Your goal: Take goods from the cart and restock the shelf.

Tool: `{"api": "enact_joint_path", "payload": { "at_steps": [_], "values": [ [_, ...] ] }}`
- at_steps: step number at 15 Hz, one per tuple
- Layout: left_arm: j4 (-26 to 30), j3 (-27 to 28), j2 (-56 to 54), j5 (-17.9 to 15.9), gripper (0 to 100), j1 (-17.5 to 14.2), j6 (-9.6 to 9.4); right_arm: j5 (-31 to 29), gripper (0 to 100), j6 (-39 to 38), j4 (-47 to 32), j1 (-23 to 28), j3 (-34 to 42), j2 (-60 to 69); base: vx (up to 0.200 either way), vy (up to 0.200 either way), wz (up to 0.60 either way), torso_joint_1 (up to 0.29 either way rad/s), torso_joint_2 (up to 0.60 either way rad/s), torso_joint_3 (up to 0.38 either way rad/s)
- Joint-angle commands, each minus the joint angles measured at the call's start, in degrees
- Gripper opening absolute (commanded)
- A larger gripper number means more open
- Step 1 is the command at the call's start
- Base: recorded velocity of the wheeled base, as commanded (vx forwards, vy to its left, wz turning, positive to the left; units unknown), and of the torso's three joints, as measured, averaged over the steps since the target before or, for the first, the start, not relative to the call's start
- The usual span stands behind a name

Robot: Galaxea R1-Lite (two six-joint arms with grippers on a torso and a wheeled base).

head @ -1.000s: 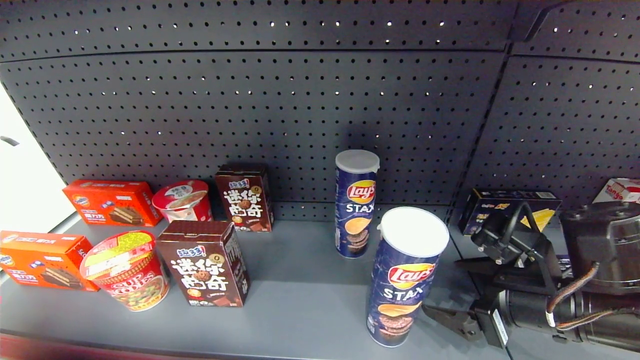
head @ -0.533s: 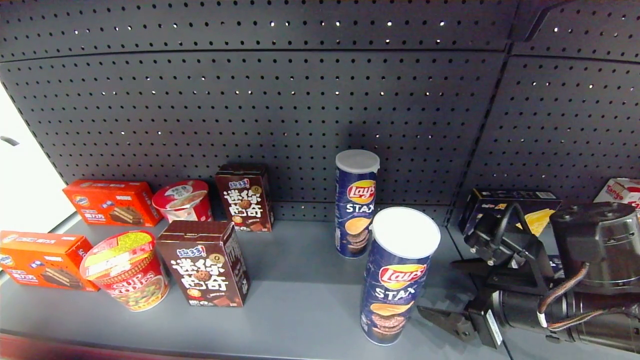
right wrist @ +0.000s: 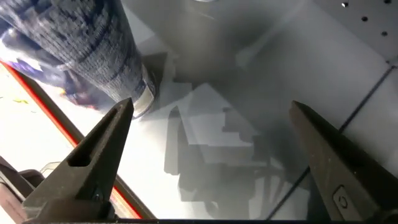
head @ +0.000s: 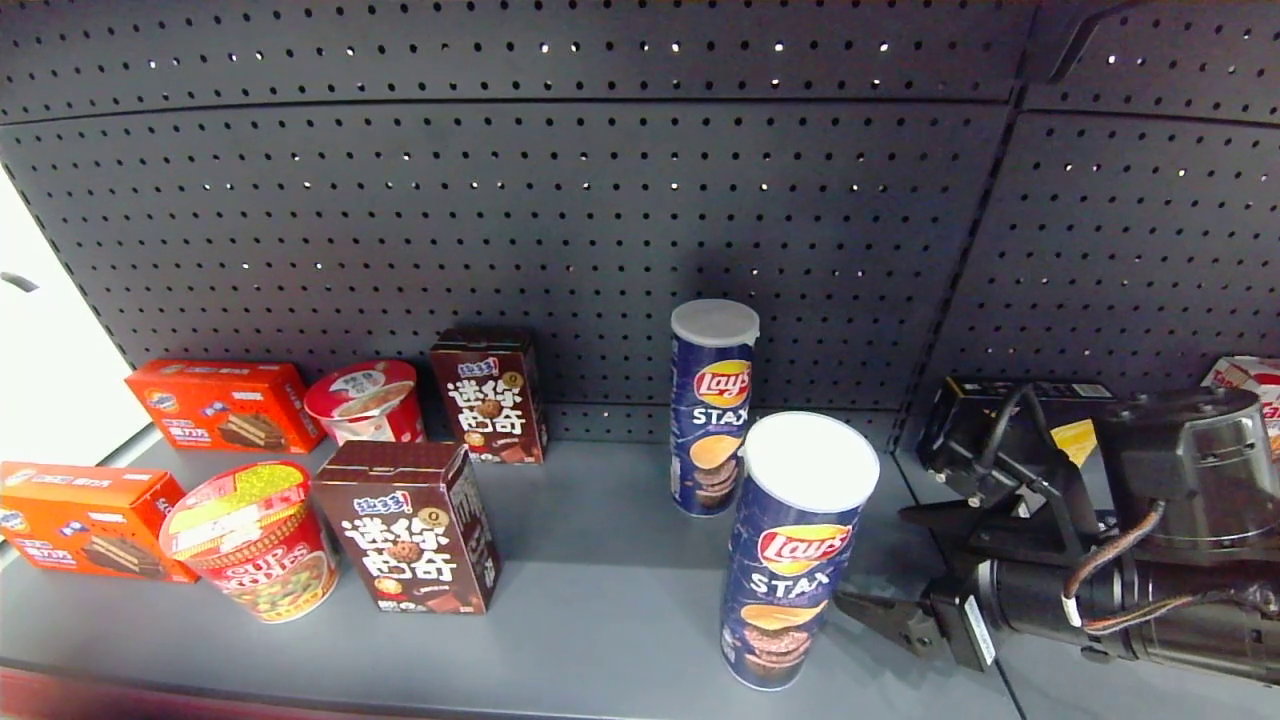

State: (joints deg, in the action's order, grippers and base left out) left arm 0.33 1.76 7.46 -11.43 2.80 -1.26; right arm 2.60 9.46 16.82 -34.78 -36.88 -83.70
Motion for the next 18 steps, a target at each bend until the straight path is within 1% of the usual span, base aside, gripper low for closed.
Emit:
{"api": "enact_joint_path", "payload": {
  "at_steps": [1, 6, 18],
  "values": [
    [0.02, 0.0, 0.1, 0.01, 100, 0.01, 0.03, 0.04, 100, 0.03, 0.05, -0.46, -0.92, -1.73, 0.0, 0.0, 0.0, 0.0, 0.0, 0.0],
    [0.02, 0.0, 0.1, 0.01, 100, 0.01, 0.03, 0.04, 100, 0.03, 1.37, -1.69, -3.2, -4.45, 0.0, 0.0, 0.0, 0.0, 0.0, 0.0],
    [0.02, 0.0, 0.1, 0.01, 100, -0.08, 0.03, 0.13, 100, 0.03, 1.72, -3.8, -4.43, -5.95, 0.0, 0.0, 0.0, 0.0, 0.0, 0.0]
  ]
}}
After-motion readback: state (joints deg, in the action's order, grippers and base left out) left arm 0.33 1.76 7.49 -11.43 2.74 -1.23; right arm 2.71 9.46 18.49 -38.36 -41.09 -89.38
